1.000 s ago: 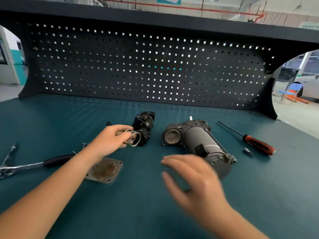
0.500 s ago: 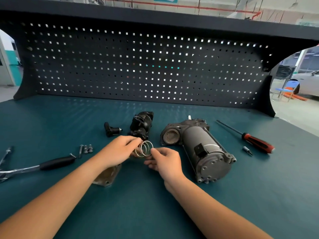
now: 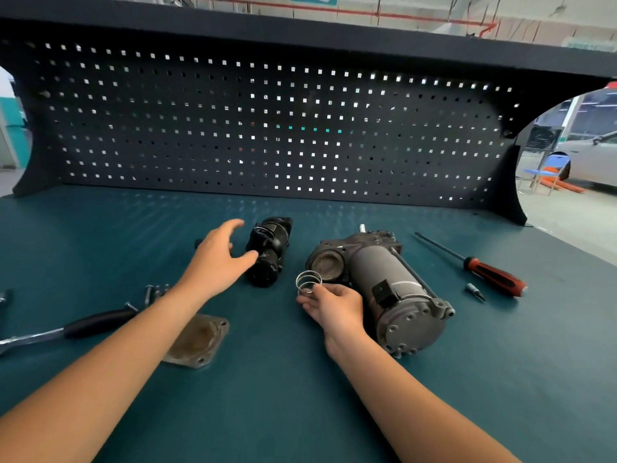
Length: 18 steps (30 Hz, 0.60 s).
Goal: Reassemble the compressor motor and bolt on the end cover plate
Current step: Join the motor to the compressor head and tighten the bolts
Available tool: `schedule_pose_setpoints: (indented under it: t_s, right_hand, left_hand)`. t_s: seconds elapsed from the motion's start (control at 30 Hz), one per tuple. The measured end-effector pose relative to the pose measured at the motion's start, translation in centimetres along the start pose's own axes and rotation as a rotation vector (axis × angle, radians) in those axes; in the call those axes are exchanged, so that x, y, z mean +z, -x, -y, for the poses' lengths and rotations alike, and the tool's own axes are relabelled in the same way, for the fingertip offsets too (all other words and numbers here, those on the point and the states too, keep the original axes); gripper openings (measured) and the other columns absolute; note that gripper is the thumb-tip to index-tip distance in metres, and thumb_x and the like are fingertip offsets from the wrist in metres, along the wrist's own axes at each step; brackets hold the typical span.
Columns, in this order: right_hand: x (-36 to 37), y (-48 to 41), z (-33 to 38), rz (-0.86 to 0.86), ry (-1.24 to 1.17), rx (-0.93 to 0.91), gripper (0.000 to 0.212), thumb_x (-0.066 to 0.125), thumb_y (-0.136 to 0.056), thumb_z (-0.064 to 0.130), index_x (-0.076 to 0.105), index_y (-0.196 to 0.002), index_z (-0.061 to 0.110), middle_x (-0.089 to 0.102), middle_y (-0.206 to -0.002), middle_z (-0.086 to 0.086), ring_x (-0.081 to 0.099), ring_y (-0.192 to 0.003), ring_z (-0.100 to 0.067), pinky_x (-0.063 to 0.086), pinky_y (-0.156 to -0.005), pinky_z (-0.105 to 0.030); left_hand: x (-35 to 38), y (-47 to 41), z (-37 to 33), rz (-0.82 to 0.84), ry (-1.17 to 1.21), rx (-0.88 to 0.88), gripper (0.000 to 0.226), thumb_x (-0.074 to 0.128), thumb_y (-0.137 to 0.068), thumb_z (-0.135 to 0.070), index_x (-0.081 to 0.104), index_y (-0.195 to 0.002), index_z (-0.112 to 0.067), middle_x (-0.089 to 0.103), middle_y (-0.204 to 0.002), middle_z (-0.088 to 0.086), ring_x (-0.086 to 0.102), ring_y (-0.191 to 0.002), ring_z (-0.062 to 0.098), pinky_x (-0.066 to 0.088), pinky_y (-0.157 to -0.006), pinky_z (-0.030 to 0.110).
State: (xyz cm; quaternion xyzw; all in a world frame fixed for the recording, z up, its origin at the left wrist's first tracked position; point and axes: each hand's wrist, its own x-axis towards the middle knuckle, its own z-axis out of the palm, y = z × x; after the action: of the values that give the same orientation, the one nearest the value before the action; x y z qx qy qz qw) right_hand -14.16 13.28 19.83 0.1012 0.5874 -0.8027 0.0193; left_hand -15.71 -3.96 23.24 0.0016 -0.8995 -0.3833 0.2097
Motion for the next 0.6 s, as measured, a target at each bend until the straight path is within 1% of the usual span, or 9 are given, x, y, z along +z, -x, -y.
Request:
schedule_pose_setpoints:
  t_s: [0.07,0.13,0.2,0.27,0.3,0.37,0.43,0.53,0.6]
  right_hand:
    - [-0.1,-0.2,0.2,-0.004,0.009,-0.015,0.015,0.046,-0.096,0.004,0.056,-0.084,0.006,0.063,-0.077,-0.005,0.063,-0.062,-0.01,0.051,-0.055,-0.012]
    - [-0.2,-0.3,0.2,-0.003,0.069,-0.043,0.016,0.047,-0.095,0.004,0.056,-0.082,0.007,0.063,-0.074,-0.005,0.063,-0.061,-0.011,0.051,-0.058,-0.015]
    - [-0.3,-0.5,0.1,0.01,0.23,-0.138,0.016,0.048,-0.094,0.005,0.058,-0.082,0.008,0.065,-0.078,-0.009,0.063,-0.065,-0.015,0.052,-0.064,-0.023]
    - [-0.7,-0.9,0.1,-0.003,0.529,-0.325,0.013,0.05,-0.094,0.008,0.062,-0.092,0.004,0.067,-0.09,-0.014,0.064,-0.08,-0.021,0.049,-0.077,-0.03]
    - [-0.9,-1.0,0.0,-0.013,0.644,-0.424,0.015,0.05,-0.094,0.01,0.062,-0.098,0.002,0.067,-0.095,-0.014,0.062,-0.086,-0.022,0.045,-0.08,-0.029]
    - [-1.2,-1.2,-0.2,-0.037,0.758,-0.582,0.016,0.05,-0.094,0.009,0.062,-0.099,0.0,0.064,-0.097,-0.014,0.056,-0.089,-0.022,0.038,-0.077,-0.023]
    - [-1.2,-1.5,-0.3,-0.082,0.816,-0.713,0.014,0.053,-0.093,0.008,0.062,-0.095,-0.001,0.054,-0.096,-0.012,0.05,-0.087,-0.022,0.032,-0.075,-0.017]
    - [-1.0,-1.7,-0.5,-0.104,0.844,-0.814,0.014,0.059,-0.09,0.011,0.067,-0.095,0.001,0.037,-0.1,-0.003,0.043,-0.089,-0.016,0.026,-0.079,-0.008]
    - [-1.1,-2.0,-0.5,-0.097,0.87,-0.838,0.015,0.06,-0.089,0.012,0.068,-0.096,0.0,0.041,-0.11,-0.007,0.046,-0.103,-0.021,0.024,-0.087,-0.006]
  left_hand:
    - [1.1,-1.6,-0.7,0.067,0.004,-0.01,0.075,0.067,-0.084,-0.029,0.025,-0.145,-0.024,0.028,-0.151,0.005,0.035,-0.133,0.024,0.032,-0.1,0.035]
    - [2.5,-3.0,-1.0,0.127,-0.03,-0.001,0.079,0.069,-0.082,-0.031,0.024,-0.145,-0.022,0.03,-0.15,0.007,0.033,-0.134,0.025,0.031,-0.101,0.034]
    - [3.6,-3.7,-0.8,0.121,-0.154,0.013,0.065,0.067,-0.084,-0.034,0.034,-0.138,-0.02,0.044,-0.139,0.01,0.045,-0.124,0.028,0.037,-0.089,0.032]
    - [4.0,-3.9,-0.2,0.002,-0.259,0.028,0.047,0.062,-0.087,-0.036,0.044,-0.128,-0.02,0.057,-0.124,0.009,0.053,-0.111,0.03,0.038,-0.078,0.033]
    - [4.0,-3.8,0.2,-0.054,-0.248,0.026,0.041,0.061,-0.087,-0.036,0.048,-0.124,-0.021,0.061,-0.118,0.008,0.055,-0.108,0.031,0.038,-0.077,0.033]
    - [3.6,-3.7,1.1,-0.117,-0.133,-0.002,0.033,0.062,-0.087,-0.031,0.052,-0.117,-0.022,0.063,-0.114,0.005,0.055,-0.107,0.029,0.04,-0.078,0.033]
    - [3.0,-3.6,1.7,-0.17,-0.015,-0.044,0.027,0.063,-0.086,-0.026,0.055,-0.112,-0.021,0.061,-0.113,0.002,0.054,-0.107,0.026,0.039,-0.078,0.03]
    - [1.4,-3.3,2.1,-0.223,0.232,-0.128,0.019,0.062,-0.087,-0.021,0.057,-0.106,-0.022,0.055,-0.108,-0.001,0.052,-0.1,0.021,0.038,-0.078,0.03]
    - [0.2,-3.0,1.8,-0.222,0.34,-0.138,0.018,0.062,-0.088,-0.02,0.056,-0.104,-0.025,0.054,-0.109,-0.002,0.052,-0.097,0.02,0.04,-0.075,0.029]
